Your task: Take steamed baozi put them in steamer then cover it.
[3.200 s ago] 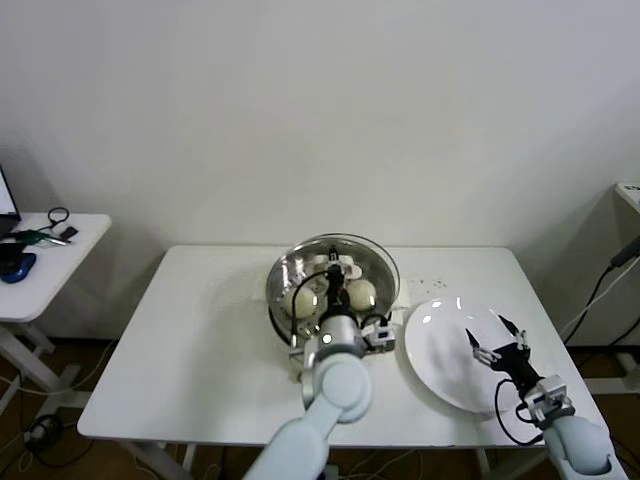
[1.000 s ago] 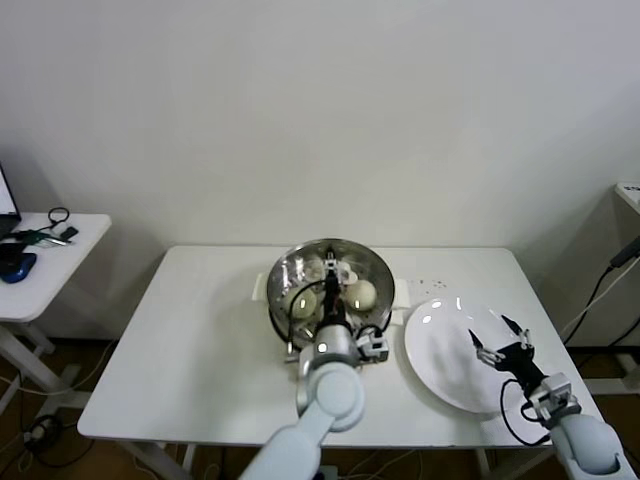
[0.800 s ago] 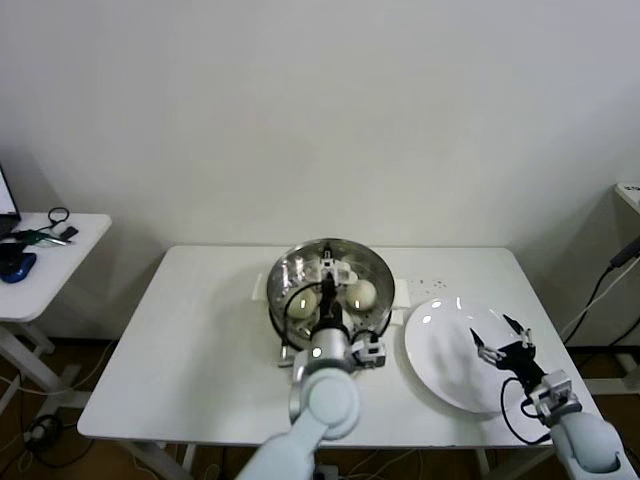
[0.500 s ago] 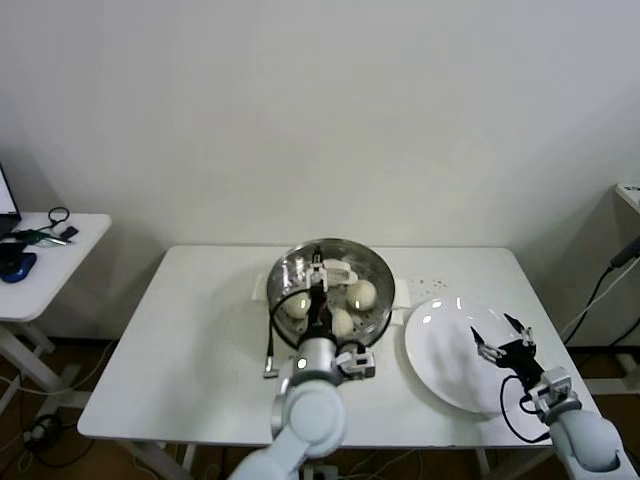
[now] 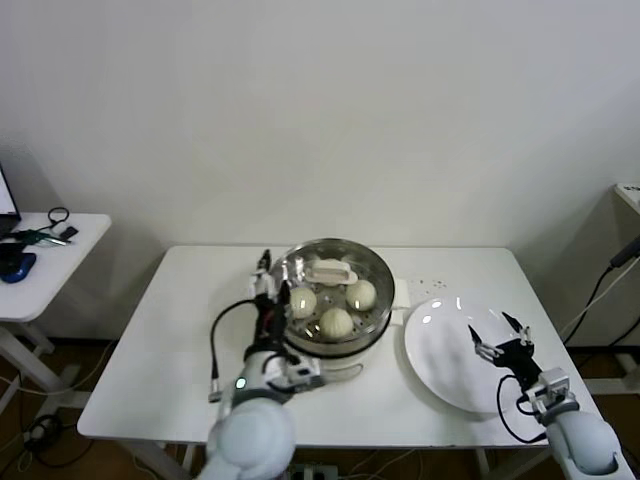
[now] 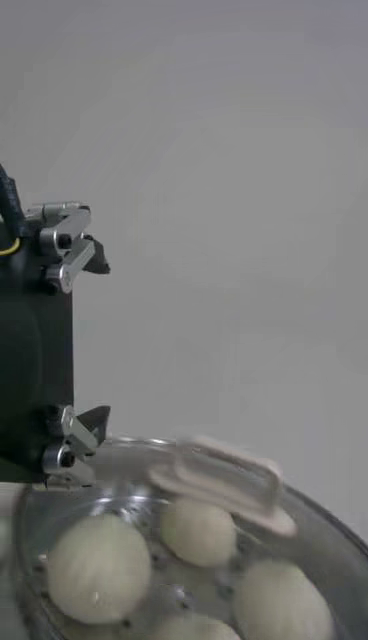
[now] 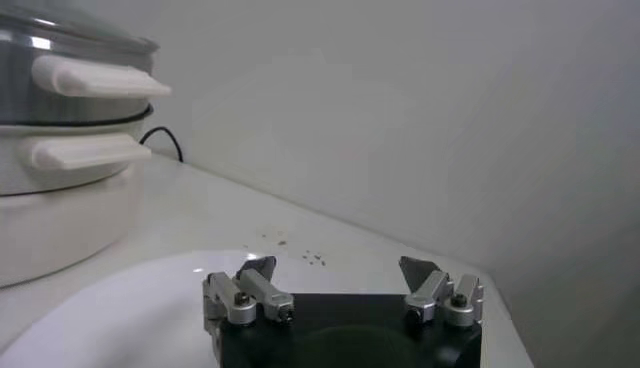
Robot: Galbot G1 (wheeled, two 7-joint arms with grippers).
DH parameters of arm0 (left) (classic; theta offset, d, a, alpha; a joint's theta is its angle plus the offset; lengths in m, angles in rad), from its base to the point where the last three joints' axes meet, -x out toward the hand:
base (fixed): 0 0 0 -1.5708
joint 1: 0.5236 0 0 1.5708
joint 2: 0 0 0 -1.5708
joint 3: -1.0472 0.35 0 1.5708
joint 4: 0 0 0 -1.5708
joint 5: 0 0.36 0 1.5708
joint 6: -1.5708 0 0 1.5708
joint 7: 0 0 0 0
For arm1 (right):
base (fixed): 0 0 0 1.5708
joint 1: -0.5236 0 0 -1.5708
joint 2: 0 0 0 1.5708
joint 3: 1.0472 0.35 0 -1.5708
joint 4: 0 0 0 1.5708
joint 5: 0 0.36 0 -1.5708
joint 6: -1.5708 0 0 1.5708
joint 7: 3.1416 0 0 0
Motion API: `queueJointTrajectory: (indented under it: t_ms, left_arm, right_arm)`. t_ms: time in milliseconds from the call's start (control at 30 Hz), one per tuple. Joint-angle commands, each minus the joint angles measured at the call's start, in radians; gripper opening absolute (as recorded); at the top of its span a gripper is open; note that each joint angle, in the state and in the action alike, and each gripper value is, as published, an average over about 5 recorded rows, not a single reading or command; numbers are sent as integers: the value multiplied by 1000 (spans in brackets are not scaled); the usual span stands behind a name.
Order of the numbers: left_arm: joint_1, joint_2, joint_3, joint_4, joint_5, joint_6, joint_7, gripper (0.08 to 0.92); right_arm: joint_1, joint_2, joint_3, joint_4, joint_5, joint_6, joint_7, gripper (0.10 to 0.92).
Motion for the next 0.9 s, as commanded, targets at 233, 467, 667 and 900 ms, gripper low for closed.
queueJointTrajectory:
  t_ms: [233,467,667,900]
  left_arm:
    - [358,12,-588,-89,-1137,-612,-379,823]
    - [380,-29,-661,35,-1291,-758,-371,823]
    - [374,-44,-662,101,-1332,-794,-364,823]
    - [367,-42,-652,128,-1329,-799,-345,823]
  right_arm:
    - [-19,26,15,61,5,3,-6,823]
    - [-16,60,12,55,-5,18,-14,823]
    - [-23,69,12,56,-3,37,-16,823]
    - [-22,64,20,48,12,44,-13,823]
